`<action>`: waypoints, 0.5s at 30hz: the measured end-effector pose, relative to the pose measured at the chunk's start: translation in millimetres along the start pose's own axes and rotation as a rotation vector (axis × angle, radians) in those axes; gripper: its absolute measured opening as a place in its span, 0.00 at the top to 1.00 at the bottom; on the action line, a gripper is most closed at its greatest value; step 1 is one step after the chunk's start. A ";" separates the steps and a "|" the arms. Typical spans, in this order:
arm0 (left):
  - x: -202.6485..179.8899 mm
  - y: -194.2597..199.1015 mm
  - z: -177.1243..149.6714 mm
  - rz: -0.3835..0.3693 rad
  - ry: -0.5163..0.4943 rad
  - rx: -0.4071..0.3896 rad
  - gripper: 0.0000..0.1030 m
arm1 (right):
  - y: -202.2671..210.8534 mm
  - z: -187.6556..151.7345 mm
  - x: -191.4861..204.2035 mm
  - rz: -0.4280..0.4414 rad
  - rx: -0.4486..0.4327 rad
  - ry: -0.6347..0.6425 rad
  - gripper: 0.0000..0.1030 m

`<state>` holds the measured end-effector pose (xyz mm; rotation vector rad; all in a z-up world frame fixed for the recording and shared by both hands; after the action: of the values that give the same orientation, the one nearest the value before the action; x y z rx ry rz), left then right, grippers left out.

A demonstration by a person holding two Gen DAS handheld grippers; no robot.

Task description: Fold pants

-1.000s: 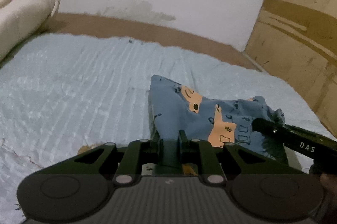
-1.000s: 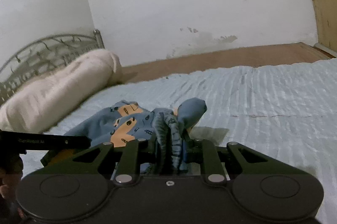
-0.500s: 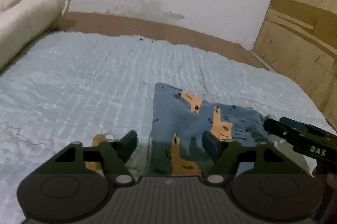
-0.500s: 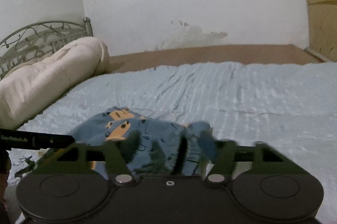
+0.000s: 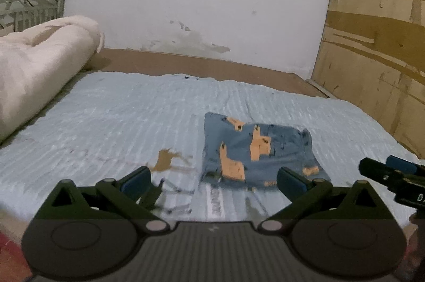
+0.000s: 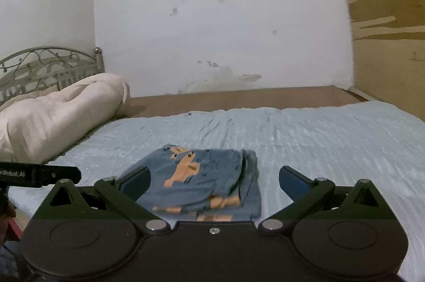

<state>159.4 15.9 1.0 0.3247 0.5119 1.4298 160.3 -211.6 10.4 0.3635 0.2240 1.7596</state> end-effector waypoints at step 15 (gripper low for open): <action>4.5 42.1 -32.4 0.049 -0.028 -0.017 0.01 | 63.8 -34.3 22.2 -0.016 0.011 0.007 0.01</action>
<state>106.9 22.7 -5.9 0.3451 0.4719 1.4741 85.5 -202.3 3.1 0.3622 0.2413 1.7449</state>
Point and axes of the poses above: each gripper's, at about its wrist camera, not at the fingertips, and y roughly against the way its jaws point, x to its left, z to its top, the point moved 6 cm from there along -y, roughly the way its jaws point
